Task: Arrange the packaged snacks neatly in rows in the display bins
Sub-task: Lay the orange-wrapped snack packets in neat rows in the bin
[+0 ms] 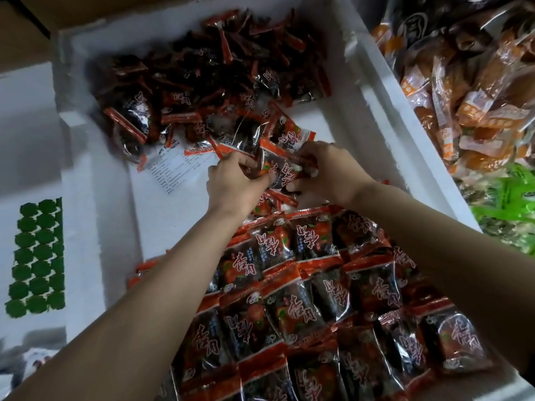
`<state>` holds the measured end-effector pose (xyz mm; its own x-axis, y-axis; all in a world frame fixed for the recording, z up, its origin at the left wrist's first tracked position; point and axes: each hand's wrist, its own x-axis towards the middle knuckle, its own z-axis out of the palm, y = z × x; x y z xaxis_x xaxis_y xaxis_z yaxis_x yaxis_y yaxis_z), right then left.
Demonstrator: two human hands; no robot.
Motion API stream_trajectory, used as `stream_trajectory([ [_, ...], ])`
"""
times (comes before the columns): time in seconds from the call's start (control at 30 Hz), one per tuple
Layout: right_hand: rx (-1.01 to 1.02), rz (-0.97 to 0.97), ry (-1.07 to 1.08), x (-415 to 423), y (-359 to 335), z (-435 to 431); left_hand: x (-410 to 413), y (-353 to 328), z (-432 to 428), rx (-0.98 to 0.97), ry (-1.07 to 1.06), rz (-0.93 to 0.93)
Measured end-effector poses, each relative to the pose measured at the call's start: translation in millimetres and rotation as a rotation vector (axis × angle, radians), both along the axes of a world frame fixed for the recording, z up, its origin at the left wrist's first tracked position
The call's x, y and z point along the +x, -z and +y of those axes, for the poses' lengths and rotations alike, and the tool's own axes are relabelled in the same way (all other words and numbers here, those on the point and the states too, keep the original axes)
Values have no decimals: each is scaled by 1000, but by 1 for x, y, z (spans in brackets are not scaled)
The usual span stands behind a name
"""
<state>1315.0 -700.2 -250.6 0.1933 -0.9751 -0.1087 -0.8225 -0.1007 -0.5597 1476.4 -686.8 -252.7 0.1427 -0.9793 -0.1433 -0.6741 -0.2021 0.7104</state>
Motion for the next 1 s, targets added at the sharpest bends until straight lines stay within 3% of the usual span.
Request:
stream_trajectory([
  [0.23, -163, -233, 77, -9, -17, 17, -1, -9, 23, -175, -70, 161],
  [0.37, -134, -518, 198, -14, -33, 46, 3, -31, 39, -261, -90, 251],
  [0.63, 26, -846, 276, -28, -51, 125, -14, -52, 105, -75, -13, 553],
  [0.73, 98, -833, 305, -30, -48, 142, -22, -49, 125, -49, -11, 571],
  [0.9, 153, -493, 205, -41, -36, 165, -29, -49, 148, -33, -17, 556],
  [1.0, 101, -423, 228, -45, -25, 167, -28, -53, 155, -56, -24, 522],
])
